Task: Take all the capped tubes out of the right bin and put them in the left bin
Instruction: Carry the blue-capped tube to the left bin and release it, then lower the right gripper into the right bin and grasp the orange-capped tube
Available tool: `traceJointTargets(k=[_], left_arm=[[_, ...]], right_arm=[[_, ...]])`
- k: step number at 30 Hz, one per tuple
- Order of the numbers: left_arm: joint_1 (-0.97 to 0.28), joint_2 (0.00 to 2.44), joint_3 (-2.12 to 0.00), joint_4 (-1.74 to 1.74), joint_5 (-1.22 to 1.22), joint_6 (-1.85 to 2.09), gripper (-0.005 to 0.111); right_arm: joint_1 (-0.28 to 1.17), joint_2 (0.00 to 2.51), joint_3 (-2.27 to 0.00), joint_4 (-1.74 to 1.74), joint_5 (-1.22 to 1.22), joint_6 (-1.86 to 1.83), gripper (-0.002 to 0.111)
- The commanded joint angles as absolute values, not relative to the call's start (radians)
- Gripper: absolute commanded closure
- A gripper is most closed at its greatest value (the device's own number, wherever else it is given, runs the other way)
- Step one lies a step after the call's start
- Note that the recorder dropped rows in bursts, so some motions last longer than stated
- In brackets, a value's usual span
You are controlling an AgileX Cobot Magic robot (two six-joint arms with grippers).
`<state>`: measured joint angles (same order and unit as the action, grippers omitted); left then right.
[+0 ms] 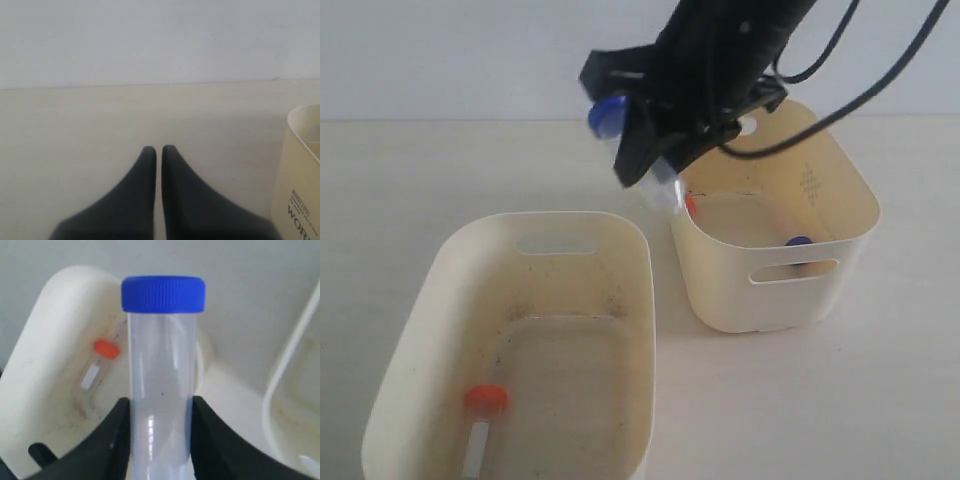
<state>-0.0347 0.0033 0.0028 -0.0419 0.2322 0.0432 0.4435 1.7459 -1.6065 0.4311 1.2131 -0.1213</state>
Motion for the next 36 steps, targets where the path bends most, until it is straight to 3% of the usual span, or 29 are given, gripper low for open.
traceJointTargets(k=[1, 8, 10, 11, 13, 15, 16, 19, 24, 27, 32, 36], left_arm=[[-0.034, 0.000, 0.000, -0.040, 0.227, 0.035, 0.102], [-0.034, 0.000, 0.000, -0.040, 0.227, 0.035, 0.102], [-0.034, 0.000, 0.000, -0.040, 0.227, 0.035, 0.102], [-0.034, 0.000, 0.000, -0.040, 0.227, 0.035, 0.102], [-0.034, 0.000, 0.000, -0.040, 0.227, 0.035, 0.102], [-0.034, 0.000, 0.000, -0.040, 0.227, 0.035, 0.102], [-0.034, 0.000, 0.000, -0.040, 0.227, 0.035, 0.102], [-0.034, 0.000, 0.000, -0.040, 0.227, 0.035, 0.102], [-0.034, 0.000, 0.000, -0.040, 0.227, 0.035, 0.102], [-0.034, 0.000, 0.000, -0.040, 0.227, 0.035, 0.102], [-0.034, 0.000, 0.000, -0.040, 0.227, 0.035, 0.102], [-0.034, 0.000, 0.000, -0.040, 0.227, 0.035, 0.102]], right_arm=[[0.586, 1.723, -1.546, 0.436, 1.221, -0.171, 0.108], [0.796, 1.723, -1.476, 0.432, 1.198, -0.362, 0.106], [0.817, 1.723, -1.467, 0.427, 1.169, -0.401, 0.087], [0.817, 1.723, -1.467, 0.414, 1.135, -0.399, 0.069], [0.817, 1.723, -1.467, 0.339, 1.110, -0.360, 0.055], [0.817, 1.723, -1.467, 0.230, 1.114, -0.298, 0.083], [0.817, 1.721, -1.467, 0.155, 1.114, -0.298, 0.108], [0.817, 1.684, -1.468, -0.063, 1.066, -0.190, 0.107], [0.808, 1.596, -1.468, -0.717, 0.966, 0.333, 0.107], [0.766, 1.593, -1.471, -0.894, 0.922, 0.519, 0.107], [0.601, 1.644, -1.523, -0.797, 0.770, 0.649, 0.109], [0.433, 1.738, -1.625, -0.402, 0.822, 0.461, 0.109]])
